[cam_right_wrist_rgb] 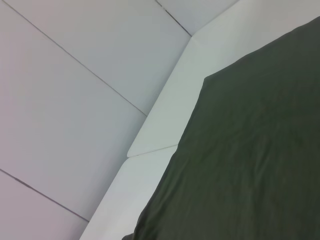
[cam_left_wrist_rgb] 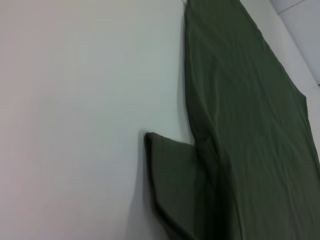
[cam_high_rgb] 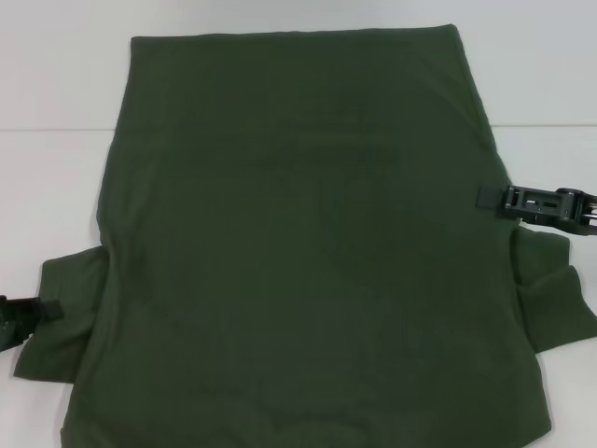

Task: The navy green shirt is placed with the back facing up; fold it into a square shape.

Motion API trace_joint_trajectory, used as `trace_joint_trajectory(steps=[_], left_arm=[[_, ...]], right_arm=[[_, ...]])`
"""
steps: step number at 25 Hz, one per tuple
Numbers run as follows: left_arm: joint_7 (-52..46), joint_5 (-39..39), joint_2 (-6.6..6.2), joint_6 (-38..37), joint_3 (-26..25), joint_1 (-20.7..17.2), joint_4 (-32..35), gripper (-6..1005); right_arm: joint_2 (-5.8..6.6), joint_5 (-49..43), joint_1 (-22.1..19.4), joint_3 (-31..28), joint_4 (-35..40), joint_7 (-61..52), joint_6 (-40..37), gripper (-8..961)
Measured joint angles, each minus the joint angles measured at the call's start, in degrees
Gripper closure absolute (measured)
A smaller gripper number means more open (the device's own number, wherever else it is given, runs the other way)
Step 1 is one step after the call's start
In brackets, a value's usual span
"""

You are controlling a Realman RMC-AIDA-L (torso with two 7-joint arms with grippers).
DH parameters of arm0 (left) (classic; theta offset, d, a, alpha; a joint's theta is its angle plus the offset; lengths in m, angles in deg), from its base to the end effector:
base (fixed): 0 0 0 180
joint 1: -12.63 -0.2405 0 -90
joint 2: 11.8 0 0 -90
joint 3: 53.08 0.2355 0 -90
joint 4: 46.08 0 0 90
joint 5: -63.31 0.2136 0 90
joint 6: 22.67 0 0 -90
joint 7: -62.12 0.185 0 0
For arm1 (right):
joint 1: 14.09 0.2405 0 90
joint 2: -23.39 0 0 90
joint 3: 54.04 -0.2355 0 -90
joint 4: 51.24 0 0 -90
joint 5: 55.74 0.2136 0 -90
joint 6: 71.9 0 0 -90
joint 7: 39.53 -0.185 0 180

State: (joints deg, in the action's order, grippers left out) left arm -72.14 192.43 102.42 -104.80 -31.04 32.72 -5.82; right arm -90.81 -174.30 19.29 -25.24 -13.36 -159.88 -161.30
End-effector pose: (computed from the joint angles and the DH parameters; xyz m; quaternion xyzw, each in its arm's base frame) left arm -0.3711 0.3025 0.0457 -0.6212 -0.7170 -0.2421 0.2035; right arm 0.2474 0.3696 0.0306 -0.7940 0.5221 0.2921 0.1078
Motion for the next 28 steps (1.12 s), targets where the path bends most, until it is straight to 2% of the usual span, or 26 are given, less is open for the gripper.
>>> trace_joint_trajectory(steps=[5, 12, 16, 19, 23, 28], left_arm=[[-0.02, 0.03, 0.05, 0.14, 0.02, -0.29, 0.07, 630], [0.09, 0.50, -0.05, 0.48, 1.12, -0.26, 2.00, 891], [-1.22, 4.60, -0.44, 1.25, 3.00, 1.45, 4.36, 996], [-3.86, 10.74, -0.45, 2.24, 4.14, 3.32, 7.38, 996], [-8.46, 17.67, 1.27, 3.29, 4.60, 4.40, 15.09, 996], [-11.06, 18.72, 1.79, 4.19, 4.40, 4.13, 17.98, 996]], right_arm=[[0.03, 0.01, 0.00, 0.02, 0.00, -0.10, 0.06, 70], [0.04, 0.00, 0.01, 0.03, 0.01, -0.16, 0.23, 71], [0.04, 0.01, -0.03, 0.03, 0.00, -0.16, 0.44, 71], [0.04, 0.00, 0.04, 0.03, 0.00, -0.16, 0.51, 70], [0.03, 0.00, 0.19, 0.03, 0.00, -0.16, 0.55, 70], [0.03, 0.00, 0.29, 0.01, 0.00, -0.16, 0.61, 70]])
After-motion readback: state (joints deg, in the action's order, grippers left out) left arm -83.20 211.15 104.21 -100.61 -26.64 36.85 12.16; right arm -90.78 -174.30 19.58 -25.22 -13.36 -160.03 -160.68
